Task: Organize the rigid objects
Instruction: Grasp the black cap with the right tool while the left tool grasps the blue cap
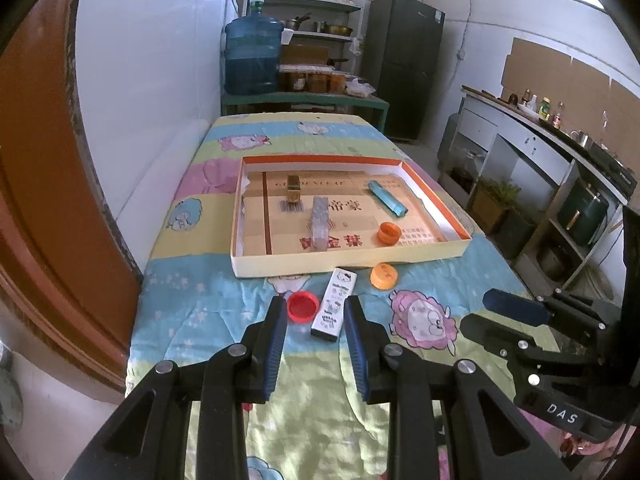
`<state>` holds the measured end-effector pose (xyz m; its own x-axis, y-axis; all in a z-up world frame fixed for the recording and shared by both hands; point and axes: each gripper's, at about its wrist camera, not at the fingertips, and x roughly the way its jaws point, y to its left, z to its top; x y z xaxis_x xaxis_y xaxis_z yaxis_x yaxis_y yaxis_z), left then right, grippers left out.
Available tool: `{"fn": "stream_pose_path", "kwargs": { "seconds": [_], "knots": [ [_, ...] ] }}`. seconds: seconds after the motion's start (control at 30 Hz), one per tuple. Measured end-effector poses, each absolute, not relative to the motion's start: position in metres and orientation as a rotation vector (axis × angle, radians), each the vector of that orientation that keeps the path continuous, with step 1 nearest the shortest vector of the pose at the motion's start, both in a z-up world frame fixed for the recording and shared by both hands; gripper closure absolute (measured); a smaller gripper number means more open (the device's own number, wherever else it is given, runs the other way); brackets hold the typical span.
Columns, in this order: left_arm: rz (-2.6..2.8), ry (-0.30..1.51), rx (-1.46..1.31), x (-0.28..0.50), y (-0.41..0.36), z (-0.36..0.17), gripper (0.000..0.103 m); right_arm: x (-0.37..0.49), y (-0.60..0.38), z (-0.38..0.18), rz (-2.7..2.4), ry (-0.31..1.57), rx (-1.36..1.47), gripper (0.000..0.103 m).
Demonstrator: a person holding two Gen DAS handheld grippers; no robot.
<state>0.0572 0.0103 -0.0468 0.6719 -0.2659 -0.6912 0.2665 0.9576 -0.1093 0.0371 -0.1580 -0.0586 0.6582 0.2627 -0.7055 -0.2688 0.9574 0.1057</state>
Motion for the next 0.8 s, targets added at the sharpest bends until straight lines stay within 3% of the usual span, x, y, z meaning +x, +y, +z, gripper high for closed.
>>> {"fn": "stream_pose_path", "kwargs": {
  "seconds": [0.8],
  "knots": [
    [-0.366,0.824,-0.015,0.03,0.003,-0.076,0.074,-0.016,-0.14,-0.102,0.373,0.883,-0.012,0.066]
  ]
}}
